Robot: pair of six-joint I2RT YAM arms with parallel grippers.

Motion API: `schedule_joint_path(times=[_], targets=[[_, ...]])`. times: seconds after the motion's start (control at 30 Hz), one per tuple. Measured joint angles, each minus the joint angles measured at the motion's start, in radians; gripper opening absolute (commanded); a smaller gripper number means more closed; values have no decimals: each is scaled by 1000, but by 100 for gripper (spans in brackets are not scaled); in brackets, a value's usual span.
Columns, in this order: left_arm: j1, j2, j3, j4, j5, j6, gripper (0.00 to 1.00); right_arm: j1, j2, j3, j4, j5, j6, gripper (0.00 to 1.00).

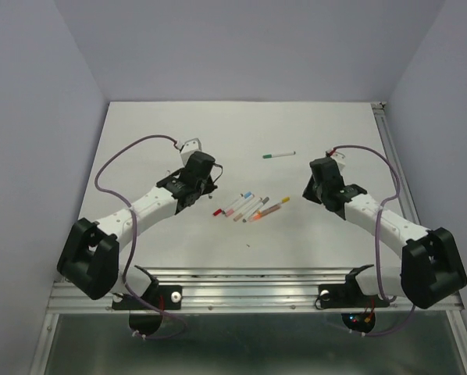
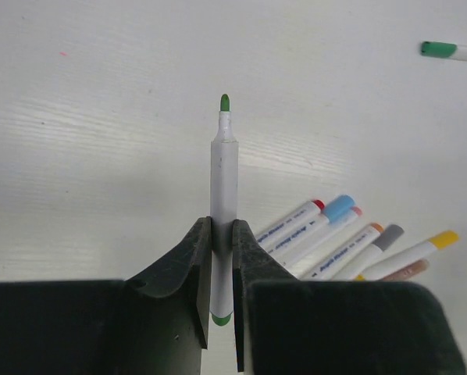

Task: Open the pen caps

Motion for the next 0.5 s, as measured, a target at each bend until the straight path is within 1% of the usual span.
schedule_joint_path(times=[0.13,0.17,0.3,0.5], targets=[[69,98,55,-55,-24,28,0,-28,90,0,-1,14,-11,2],[87,116,64,-65,-29,36,0,-34,106,0,-1,14,-12,6],[154,150,75,-85,-38,65,0,-59,170,0,-2,18,-22,9],[232,201,88,-95,-45,108,0,-77,210,0,-7,30,-27,15]])
